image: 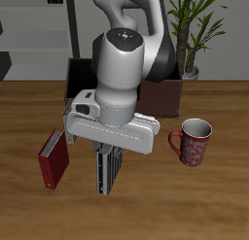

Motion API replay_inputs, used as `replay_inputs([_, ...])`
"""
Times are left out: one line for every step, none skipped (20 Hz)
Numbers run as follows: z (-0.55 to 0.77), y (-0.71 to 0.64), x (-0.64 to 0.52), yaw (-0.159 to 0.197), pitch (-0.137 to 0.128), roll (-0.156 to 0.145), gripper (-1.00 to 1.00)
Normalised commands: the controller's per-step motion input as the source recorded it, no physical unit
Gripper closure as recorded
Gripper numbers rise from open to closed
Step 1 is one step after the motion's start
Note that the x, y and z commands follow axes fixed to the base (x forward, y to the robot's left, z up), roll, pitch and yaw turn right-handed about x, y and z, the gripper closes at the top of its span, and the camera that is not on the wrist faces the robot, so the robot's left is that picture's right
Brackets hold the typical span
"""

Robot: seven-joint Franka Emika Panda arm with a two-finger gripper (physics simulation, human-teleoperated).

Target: Place the striped book into the back desk caddy's left compartment

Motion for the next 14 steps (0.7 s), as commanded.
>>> replay_inputs([0.50, 0.08, -0.38, 0.103, -0.031, -0.047, 1.00])
replay_inputs([0.20, 0.05, -0.18, -0.015, 0.014, 0.001, 1.00])
replay_inputs([0.45, -0.01, -0.27, 0.064, -0.007, 0.019, 1.00])
replay_inputs([0.58, 0.00, -0.74, 0.075, 0.018, -0.119, 1.00])
replay_inputs([0.40, 0.08, -0.52, -0.033, 0.014, -0.030, 1.00])
replay_inputs([0.46, 0.24, -0.54, 0.171, -0.081, 0.088, 1.00])
replay_inputs([0.31, 0.00, -0.37, 0.191, -0.061, -0.050, 1.00])
replay_inputs([0.32, -0.05, -0.37, -0.040, 0.006, 0.014, 1.00])
replay_inputs([0.62, 0.02, -0.58, 0.058, -0.096, 0.069, 1.00])
replay_inputs([0.00, 0.00, 0.00, 0.000, 0.000, 0.000, 1.00])
replay_inputs([0.91, -0.11, -1.04, 0.123, -0.126, -0.033, 1.00])
replay_inputs([0.46, 0.07, -0.48, 0.016, -0.064, 0.096, 1.00])
replay_inputs([0.44, 0.02, -0.58, 0.114, -0.083, -0.044, 1.00])
replay_inputs([0.23, -0.26, -0.02, 0.005, -0.018, -0.026, 1.00])
